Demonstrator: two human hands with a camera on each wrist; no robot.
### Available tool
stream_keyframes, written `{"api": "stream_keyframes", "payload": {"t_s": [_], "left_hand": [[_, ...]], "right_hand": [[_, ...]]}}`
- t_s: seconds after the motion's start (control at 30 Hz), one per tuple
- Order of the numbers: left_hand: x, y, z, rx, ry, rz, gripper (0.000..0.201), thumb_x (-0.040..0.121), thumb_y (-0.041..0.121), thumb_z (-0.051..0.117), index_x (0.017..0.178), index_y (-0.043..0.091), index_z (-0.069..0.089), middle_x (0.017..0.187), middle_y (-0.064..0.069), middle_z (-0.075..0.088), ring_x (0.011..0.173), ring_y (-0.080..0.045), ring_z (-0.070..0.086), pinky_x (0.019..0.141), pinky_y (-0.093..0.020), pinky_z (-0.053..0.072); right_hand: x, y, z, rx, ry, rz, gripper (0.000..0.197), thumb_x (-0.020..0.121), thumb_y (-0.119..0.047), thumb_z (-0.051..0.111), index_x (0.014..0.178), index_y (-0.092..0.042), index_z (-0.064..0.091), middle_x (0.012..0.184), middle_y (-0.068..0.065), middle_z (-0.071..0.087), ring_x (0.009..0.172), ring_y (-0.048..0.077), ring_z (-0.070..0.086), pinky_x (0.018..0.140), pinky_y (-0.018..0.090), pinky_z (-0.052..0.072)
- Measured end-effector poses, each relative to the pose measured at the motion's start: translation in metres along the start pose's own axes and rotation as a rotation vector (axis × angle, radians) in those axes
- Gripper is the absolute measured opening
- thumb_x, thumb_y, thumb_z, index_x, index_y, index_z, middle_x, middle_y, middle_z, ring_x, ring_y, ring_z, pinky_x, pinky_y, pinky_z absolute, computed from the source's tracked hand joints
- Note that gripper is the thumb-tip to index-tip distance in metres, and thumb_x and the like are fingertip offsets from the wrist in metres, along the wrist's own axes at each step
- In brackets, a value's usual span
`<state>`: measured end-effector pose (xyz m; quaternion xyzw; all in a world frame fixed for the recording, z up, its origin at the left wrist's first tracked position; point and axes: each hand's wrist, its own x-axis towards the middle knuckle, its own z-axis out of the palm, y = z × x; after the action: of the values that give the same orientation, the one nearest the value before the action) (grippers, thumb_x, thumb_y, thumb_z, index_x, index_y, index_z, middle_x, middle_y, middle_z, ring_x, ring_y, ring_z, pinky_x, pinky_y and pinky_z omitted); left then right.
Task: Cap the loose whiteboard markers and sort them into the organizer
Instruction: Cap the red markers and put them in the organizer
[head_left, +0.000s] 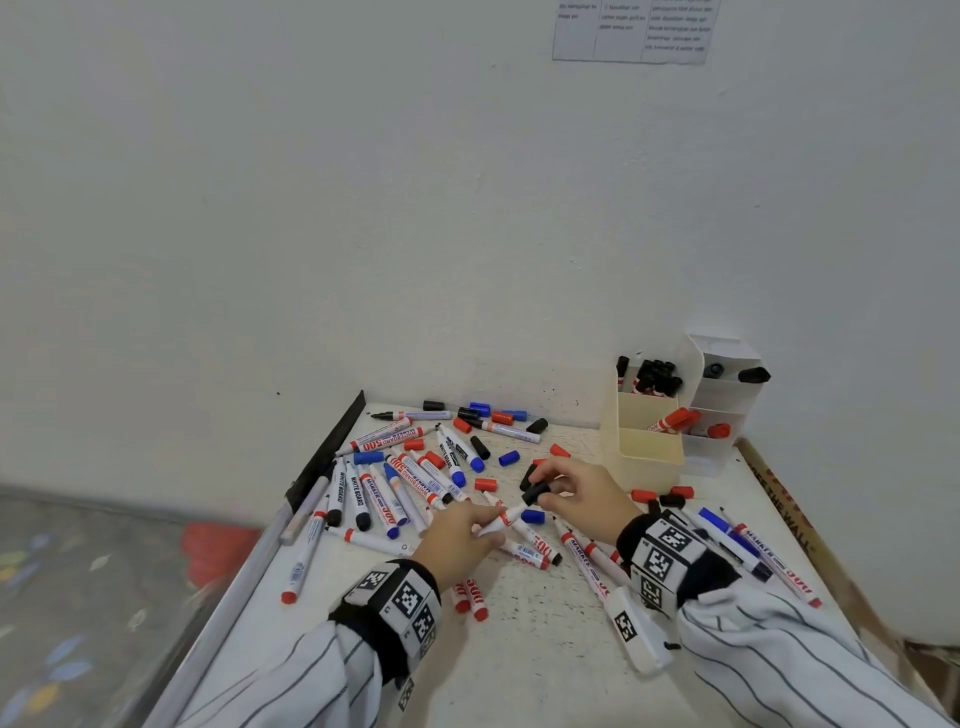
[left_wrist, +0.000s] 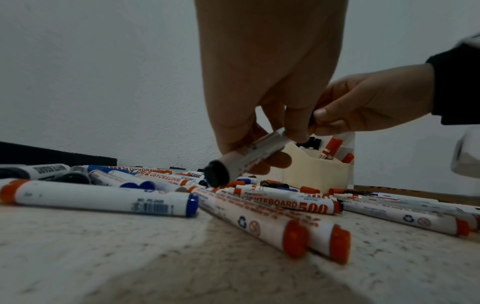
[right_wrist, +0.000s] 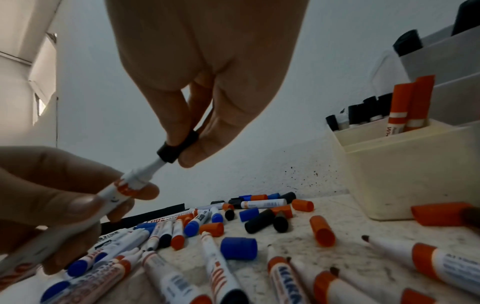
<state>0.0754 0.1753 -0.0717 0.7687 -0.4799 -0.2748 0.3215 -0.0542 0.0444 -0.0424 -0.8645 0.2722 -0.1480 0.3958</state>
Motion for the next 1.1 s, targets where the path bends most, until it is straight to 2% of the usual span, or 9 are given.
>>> {"api": "stream_keyframes", "payload": {"t_s": [0.17, 0.27, 0.43, 0.6, 0.7, 0.8, 0.97, 1.03, 1.1], "left_hand": [[-0.009, -0.003, 0.0, 0.031, 0.005, 0.032, 0.035, 0.093, 0.02, 0.054, 0.127, 0.022, 0.056, 0.098, 0.004, 0.058, 0.086, -0.009, 0.049, 0.076, -0.015, 0.041], [-0.011, -0.006, 0.0, 0.012, 0.029, 0.015, 0.035, 0.092, 0.02, 0.055, 0.127, 0.02, 0.057, 0.116, 0.001, 0.06, 0.092, -0.009, 0.05, 0.093, -0.028, 0.046], [-0.013, -0.005, 0.0, -0.012, 0.031, -0.001, 0.034, 0.092, 0.022, 0.055, 0.126, 0.021, 0.058, 0.117, 0.001, 0.061, 0.092, -0.01, 0.051, 0.097, -0.036, 0.046], [-0.017, -0.002, 0.003, -0.004, 0.026, 0.024, 0.036, 0.094, 0.024, 0.051, 0.13, 0.02, 0.054, 0.123, 0.0, 0.058, 0.098, -0.006, 0.048, 0.086, -0.018, 0.039], [-0.021, -0.002, 0.006, 0.052, 0.062, 0.076, 0.034, 0.086, 0.019, 0.064, 0.119, 0.02, 0.056, 0.109, 0.004, 0.056, 0.094, -0.006, 0.049, 0.081, -0.015, 0.041], [-0.026, 0.001, 0.008, 0.029, 0.09, 0.092, 0.022, 0.085, 0.018, 0.065, 0.105, 0.022, 0.056, 0.098, 0.007, 0.055, 0.088, -0.006, 0.05, 0.076, -0.011, 0.041], [-0.034, 0.005, 0.005, 0.116, 0.094, 0.144, 0.033, 0.094, 0.024, 0.053, 0.125, 0.016, 0.058, 0.117, 0.002, 0.064, 0.101, -0.009, 0.056, 0.088, -0.016, 0.036], [-0.035, 0.008, 0.003, 0.128, 0.032, 0.155, 0.027, 0.097, 0.025, 0.046, 0.113, 0.013, 0.064, 0.099, -0.001, 0.067, 0.082, -0.007, 0.056, 0.078, -0.017, 0.04], [-0.035, 0.011, 0.0, 0.105, -0.033, 0.162, 0.025, 0.098, 0.026, 0.044, 0.086, 0.015, 0.063, 0.071, 0.002, 0.057, 0.06, -0.004, 0.045, 0.061, -0.016, 0.038]], "right_hand": [[-0.007, 0.001, 0.006, 0.018, -0.036, -0.002, 0.024, 0.083, 0.0, 0.061, 0.093, -0.022, 0.058, 0.099, -0.007, 0.058, 0.091, 0.001, 0.056, 0.073, 0.005, 0.043], [-0.009, 0.0, 0.009, 0.02, -0.024, 0.008, 0.026, 0.083, -0.001, 0.061, 0.09, -0.026, 0.057, 0.098, -0.008, 0.058, 0.094, 0.007, 0.057, 0.077, 0.009, 0.042], [-0.012, -0.002, 0.015, -0.003, -0.042, -0.003, 0.028, 0.084, -0.003, 0.061, 0.087, -0.031, 0.056, 0.094, -0.009, 0.061, 0.089, 0.009, 0.06, 0.08, 0.015, 0.047], [-0.013, -0.003, 0.022, -0.043, -0.068, 0.058, 0.008, 0.093, -0.023, 0.052, 0.095, -0.02, 0.059, 0.081, -0.006, 0.059, 0.067, 0.006, 0.054, 0.065, 0.019, 0.043], [-0.016, -0.004, 0.026, -0.096, -0.064, 0.138, 0.036, 0.097, -0.038, 0.038, 0.075, -0.016, 0.056, 0.063, -0.003, 0.045, 0.058, 0.009, 0.041, 0.059, 0.022, 0.033], [-0.021, -0.005, 0.031, -0.094, -0.021, 0.186, 0.047, 0.098, -0.04, 0.033, 0.058, -0.017, 0.041, 0.056, -0.001, 0.033, 0.053, 0.011, 0.033, 0.054, 0.024, 0.026], [-0.028, -0.008, 0.039, -0.03, 0.091, 0.197, 0.05, 0.1, -0.035, 0.032, 0.053, -0.016, 0.034, 0.052, -0.001, 0.028, 0.049, 0.011, 0.029, 0.05, 0.024, 0.023], [-0.031, -0.009, 0.041, 0.012, 0.119, 0.178, 0.049, 0.1, -0.031, 0.032, 0.054, -0.017, 0.036, 0.053, -0.001, 0.029, 0.05, 0.01, 0.029, 0.05, 0.023, 0.023], [-0.033, -0.009, 0.043, 0.051, 0.13, 0.15, 0.047, 0.101, -0.029, 0.031, 0.055, -0.018, 0.037, 0.054, -0.001, 0.03, 0.051, 0.01, 0.03, 0.05, 0.022, 0.024]]}}
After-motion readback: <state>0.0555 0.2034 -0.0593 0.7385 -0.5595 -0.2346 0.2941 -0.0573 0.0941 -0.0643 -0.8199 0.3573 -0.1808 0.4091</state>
